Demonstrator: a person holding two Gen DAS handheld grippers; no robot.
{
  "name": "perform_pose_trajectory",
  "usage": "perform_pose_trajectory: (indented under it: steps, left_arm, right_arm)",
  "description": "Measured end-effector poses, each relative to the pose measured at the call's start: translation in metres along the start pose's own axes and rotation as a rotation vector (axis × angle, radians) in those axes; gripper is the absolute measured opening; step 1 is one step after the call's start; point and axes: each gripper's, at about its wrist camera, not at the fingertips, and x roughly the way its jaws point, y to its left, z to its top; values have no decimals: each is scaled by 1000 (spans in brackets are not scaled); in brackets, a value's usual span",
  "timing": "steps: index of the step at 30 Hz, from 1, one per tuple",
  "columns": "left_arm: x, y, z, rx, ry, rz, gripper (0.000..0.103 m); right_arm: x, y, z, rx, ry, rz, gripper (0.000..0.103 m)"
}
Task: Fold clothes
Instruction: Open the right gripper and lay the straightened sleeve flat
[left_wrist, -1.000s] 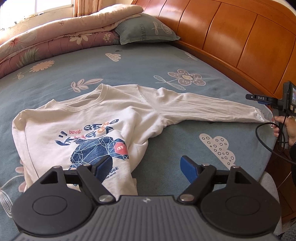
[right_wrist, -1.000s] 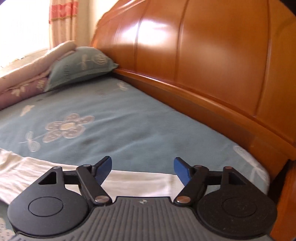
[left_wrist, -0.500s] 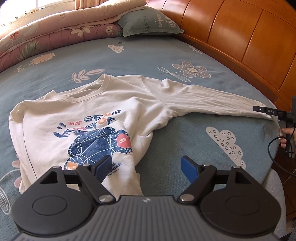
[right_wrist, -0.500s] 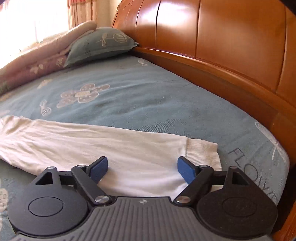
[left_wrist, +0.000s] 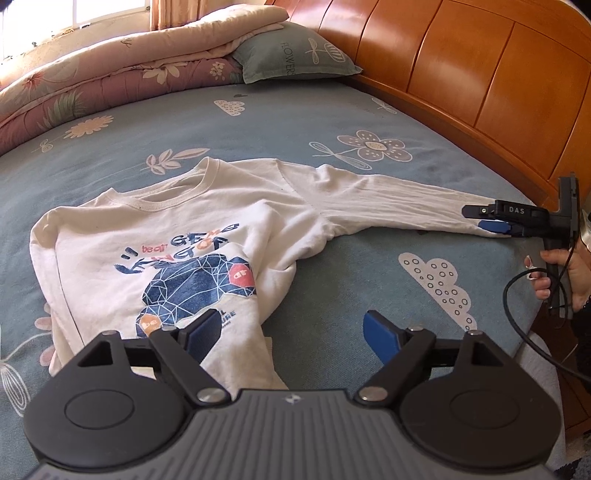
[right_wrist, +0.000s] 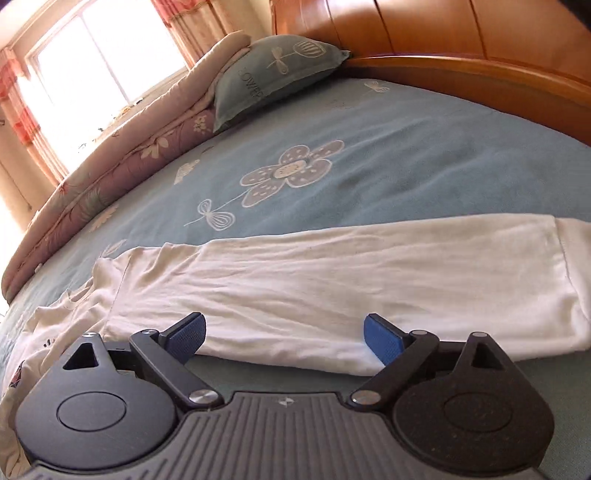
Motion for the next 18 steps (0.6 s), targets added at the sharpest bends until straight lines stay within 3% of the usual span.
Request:
perform_pose_trajectory:
  steps: [4,7,11,14,18]
  left_arm:
    - [-2,11,-5,-33,-5,7,84]
    - [-4,16,-6,-57,-20,2,84]
    - [-10,21,-6,-74,-43,-14,84]
    - [-17,32,-8,-96,-64,0,87]
    - [-27,53,-16,-151,-70,40,88]
  right_arm:
    - [-30,-21,-3,29,-24,-60,91]
    - [-36,-13,-1,30,-9,-86,96]
    - [-25,34,4,-44,-25,-20,98]
    - [-7,84,3,-115,4,89,98]
    - [6,129,-20,-231,63,124,99]
